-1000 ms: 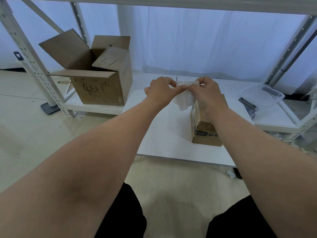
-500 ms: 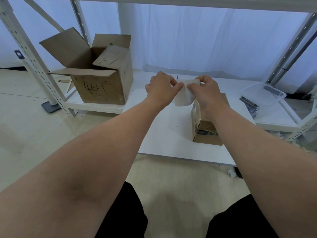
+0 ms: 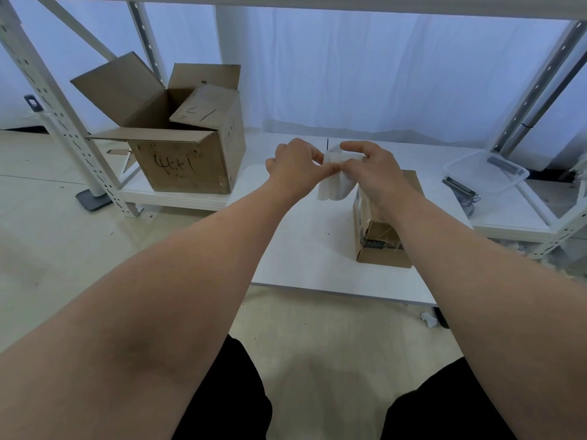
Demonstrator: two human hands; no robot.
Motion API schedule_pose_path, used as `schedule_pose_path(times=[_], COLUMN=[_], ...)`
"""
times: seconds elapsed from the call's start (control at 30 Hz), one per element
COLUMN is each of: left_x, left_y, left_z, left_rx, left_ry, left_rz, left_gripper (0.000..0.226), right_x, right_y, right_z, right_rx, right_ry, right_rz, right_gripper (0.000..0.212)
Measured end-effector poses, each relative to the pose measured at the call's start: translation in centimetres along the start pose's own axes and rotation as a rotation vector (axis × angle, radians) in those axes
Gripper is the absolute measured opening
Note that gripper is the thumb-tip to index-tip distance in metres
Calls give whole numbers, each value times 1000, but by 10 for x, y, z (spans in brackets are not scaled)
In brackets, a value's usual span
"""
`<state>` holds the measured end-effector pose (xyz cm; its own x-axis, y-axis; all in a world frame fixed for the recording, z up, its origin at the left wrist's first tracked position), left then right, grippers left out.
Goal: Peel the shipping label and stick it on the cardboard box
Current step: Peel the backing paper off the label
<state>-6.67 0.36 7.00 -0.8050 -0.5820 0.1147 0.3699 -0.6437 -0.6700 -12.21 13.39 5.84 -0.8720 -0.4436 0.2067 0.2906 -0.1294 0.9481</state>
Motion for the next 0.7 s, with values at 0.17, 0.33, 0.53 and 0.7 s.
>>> schedule_pose_path(times=[0.17,0.33,0.53,0.7], left_x=[0,-2,-3,-3], left_y=[3,3,2,3], left_z=[1,-1,-2,-5], left_rx=[-13,-18,-129,-183], left_ry=[-6,46,93,135], left_rz=[13,0,-25,-31], left_gripper=[34,38,34,24], right_x=[-2,-2,-2,-2], right_y=[0,0,-2,-4], right_z=[-1,5,3,2], right_rx=[16,40,36,38], right_ry=[16,-10,40,14], right_rz=[1,26,30,19], right_gripper=[40,30,27,21])
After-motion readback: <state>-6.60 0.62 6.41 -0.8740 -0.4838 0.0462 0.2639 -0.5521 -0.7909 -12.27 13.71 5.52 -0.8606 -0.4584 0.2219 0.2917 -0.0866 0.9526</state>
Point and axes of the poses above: each hand's wrist, its own x-axis towards the middle knuckle, its own z-axis out of the back of the hand, y = z × x, the point moved 10 cm from there along x, towards the middle knuckle, and after that the axes turned 8 degrees about z, right-handed, at the moved point
